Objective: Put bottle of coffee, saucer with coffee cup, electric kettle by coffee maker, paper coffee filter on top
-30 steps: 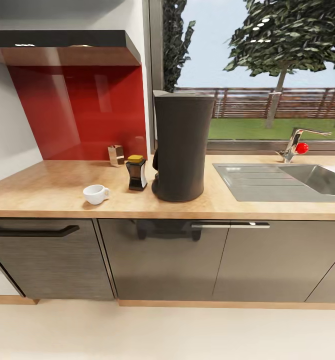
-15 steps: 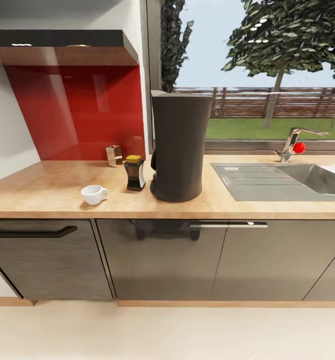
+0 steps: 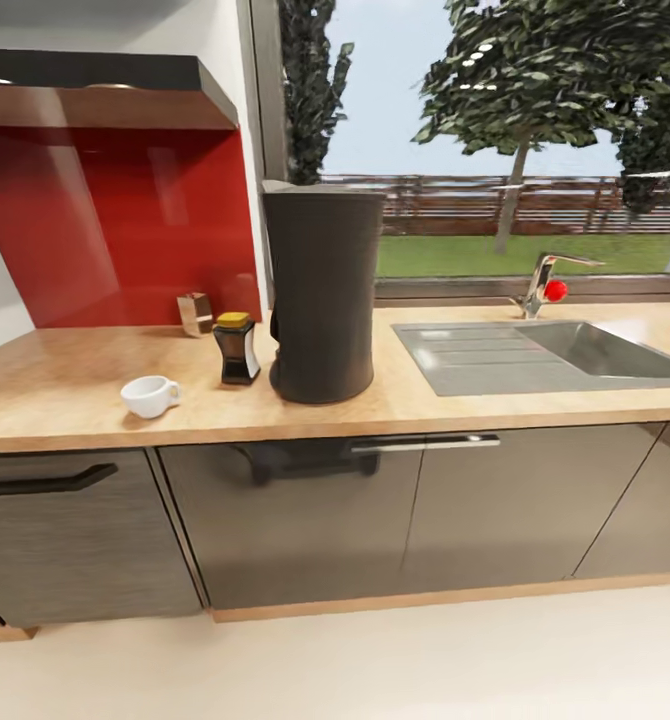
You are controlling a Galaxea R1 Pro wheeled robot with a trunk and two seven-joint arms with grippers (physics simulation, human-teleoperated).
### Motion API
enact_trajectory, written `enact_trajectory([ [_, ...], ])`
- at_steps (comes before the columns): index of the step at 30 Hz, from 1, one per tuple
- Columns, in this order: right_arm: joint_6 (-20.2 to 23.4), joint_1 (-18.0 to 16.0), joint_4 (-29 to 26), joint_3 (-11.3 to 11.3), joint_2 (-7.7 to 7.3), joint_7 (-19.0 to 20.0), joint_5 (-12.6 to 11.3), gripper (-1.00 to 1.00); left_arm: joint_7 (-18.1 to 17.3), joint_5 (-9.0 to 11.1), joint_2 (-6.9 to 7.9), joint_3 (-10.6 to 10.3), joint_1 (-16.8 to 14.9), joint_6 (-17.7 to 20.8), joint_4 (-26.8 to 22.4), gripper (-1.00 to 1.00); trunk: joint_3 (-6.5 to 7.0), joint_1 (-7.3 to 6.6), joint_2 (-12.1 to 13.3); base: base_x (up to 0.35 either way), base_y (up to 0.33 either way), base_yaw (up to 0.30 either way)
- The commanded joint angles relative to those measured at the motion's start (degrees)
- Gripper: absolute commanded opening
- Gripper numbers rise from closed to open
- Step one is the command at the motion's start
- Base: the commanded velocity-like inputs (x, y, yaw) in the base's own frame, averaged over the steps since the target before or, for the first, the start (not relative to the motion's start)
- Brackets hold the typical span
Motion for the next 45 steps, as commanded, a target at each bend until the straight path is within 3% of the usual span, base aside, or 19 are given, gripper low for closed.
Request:
enact_trajectory([
  [1,-0.2,0.0,0.0,0.2,-0.01,0.0,0.0,1.00,0.0,0.4,0.02,-0.5,0.0,-0.4,0.0,1.00,-0.05,-0.01,0.0,0.000,-0.138,-0.093],
  [28,-0.2,0.0,0.0,0.2,-0.01,0.0,0.0,1.00,0.2,0.4,0.02,-0.4,0.0,-0.4,0.0,1.00,-0.05,-0.01,0.0,0.003,-0.291,-0.143],
  [45,-0.2,0.0,0.1,0.2,-0.01,0.1,0.0,1.00,3.1,0.4,0.02,-0.4,0.0,-0.4,0.0,1.00,-0.05,-0.01,0.0,0.186,-0.283,-0.167],
])
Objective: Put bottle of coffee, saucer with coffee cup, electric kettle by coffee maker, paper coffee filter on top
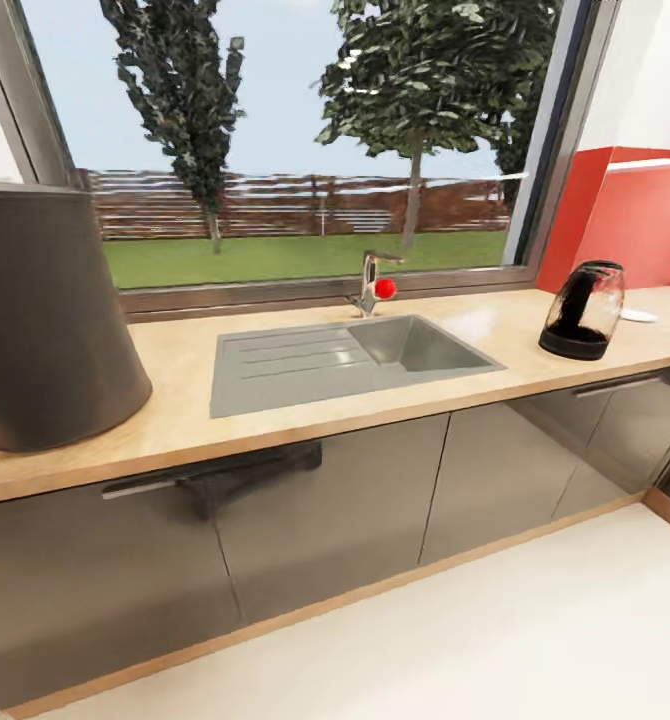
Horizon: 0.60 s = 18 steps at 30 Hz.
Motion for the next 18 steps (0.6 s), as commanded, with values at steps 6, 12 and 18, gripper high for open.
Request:
enact_trajectory([
  [6,-0.2,-0.1,0.1,0.2,-0.01,0.0,0.0,1.00,0.1,0.4,0.01,-0.5,0.0,-0.4,0.0,1.00,-0.05,0.02,0.0,0.225,-0.268,-0.278],
  [12,-0.2,-0.1,0.1,0.2,-0.01,0.0,0.0,1.00,0.1,0.4,0.02,-0.5,0.0,-0.4,0.0,1.00,-0.05,0.02,0.0,0.225,-0.268,-0.279],
  [18,-0.2,-0.1,0.1,0.2,-0.01,0.0,0.0,1.00,0.1,0.4,0.02,-0.5,0.0,-0.4,0.0,1.00,-0.05,0.02,0.0,0.225,-0.268,-0.280],
])
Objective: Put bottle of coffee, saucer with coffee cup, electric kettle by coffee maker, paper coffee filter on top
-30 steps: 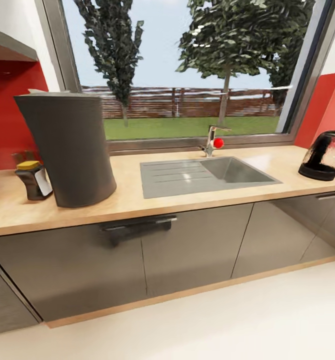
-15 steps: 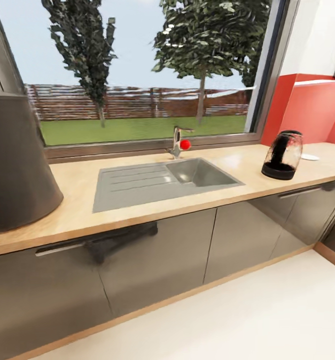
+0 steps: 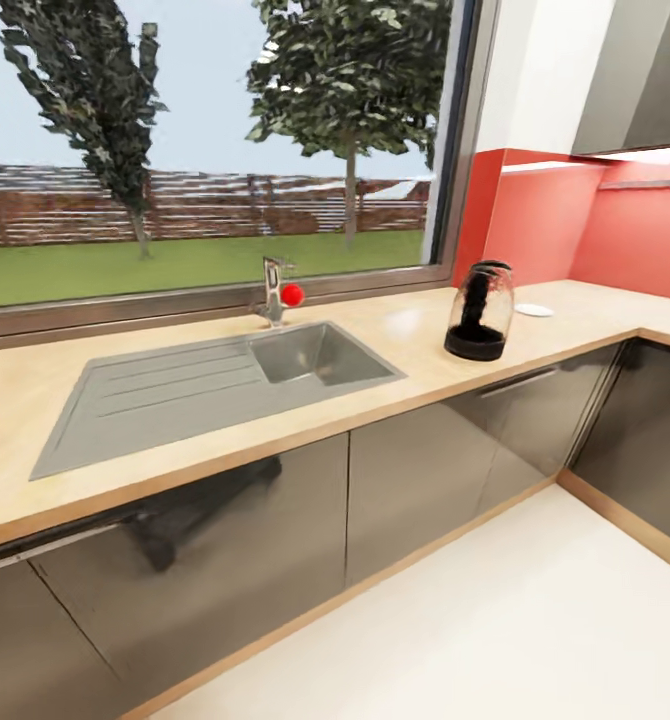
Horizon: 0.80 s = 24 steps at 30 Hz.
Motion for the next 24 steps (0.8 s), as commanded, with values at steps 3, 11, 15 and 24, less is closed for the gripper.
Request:
enact_trajectory([
  [3,-0.2,-0.1,0.1,0.2,-0.01,0.0,0.0,1.00,-0.1,0.4,0.02,-0.5,0.0,-0.4,0.0,1.00,-0.05,0.02,0.0,0.225,-0.268,-0.280],
  [11,-0.2,-0.1,0.1,0.2,-0.01,0.0,0.0,1.00,-0.1,0.4,0.03,-0.5,0.0,-0.4,0.0,1.00,-0.05,0.02,0.0,0.225,-0.268,-0.280],
  [15,-0.2,-0.1,0.1,0.2,-0.01,0.0,0.0,1.00,-0.1,0.4,0.03,-0.5,0.0,-0.4,0.0,1.00,-0.05,0.02,0.0,0.209,-0.275,-0.280],
  [24,-0.2,-0.1,0.1,0.3,-0.01,0.0,0.1,1.00,-0.1,0.4,0.00,-0.5,0.0,-0.4,0.0,1.00,-0.05,0.02,0.0,0.183,-0.289,-0.212],
])
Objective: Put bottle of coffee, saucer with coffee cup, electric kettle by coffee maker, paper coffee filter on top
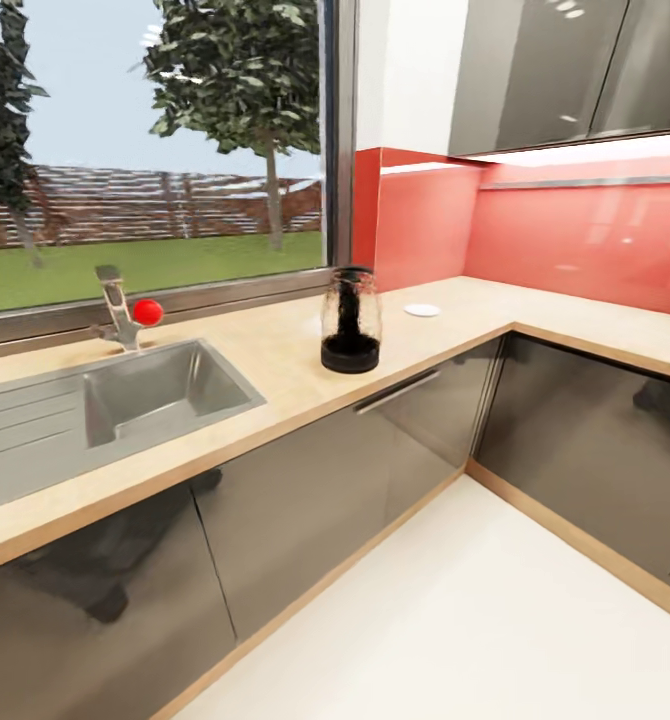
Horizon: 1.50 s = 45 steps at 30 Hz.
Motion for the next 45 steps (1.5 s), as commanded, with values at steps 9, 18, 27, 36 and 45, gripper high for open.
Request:
enact_trajectory([
  [9,-0.2,0.0,0.0,0.3,-0.01,0.0,0.0,1.00,0.0,0.4,-0.03,-0.6,0.0,-0.4,0.0,1.00,-0.05,0.01,0.0,0.176,-0.292,-0.017],
  [18,-0.2,0.0,0.0,0.4,-0.01,0.1,0.0,1.00,0.0,0.4,-0.04,-0.6,0.0,-0.4,0.0,1.00,-0.05,0.01,0.0,0.176,-0.293,-0.001],
  [27,-0.2,0.0,0.0,0.4,-0.01,0.1,0.0,1.00,0.0,0.4,-0.04,-0.6,0.0,-0.4,0.0,1.00,-0.05,0.01,0.0,0.176,-0.293,0.000],
  [36,-0.2,0.0,0.0,0.3,-0.01,0.1,0.0,1.00,0.0,0.4,-0.04,-0.6,0.0,-0.4,0.0,1.00,-0.05,0.01,0.0,0.176,-0.293,0.000],
  [45,-0.2,0.0,0.0,0.3,0.05,0.1,0.0,1.00,0.0,0.4,-0.04,-0.6,0.0,-0.4,0.0,1.00,-0.05,0.01,0.0,0.176,-0.293,0.000],
])
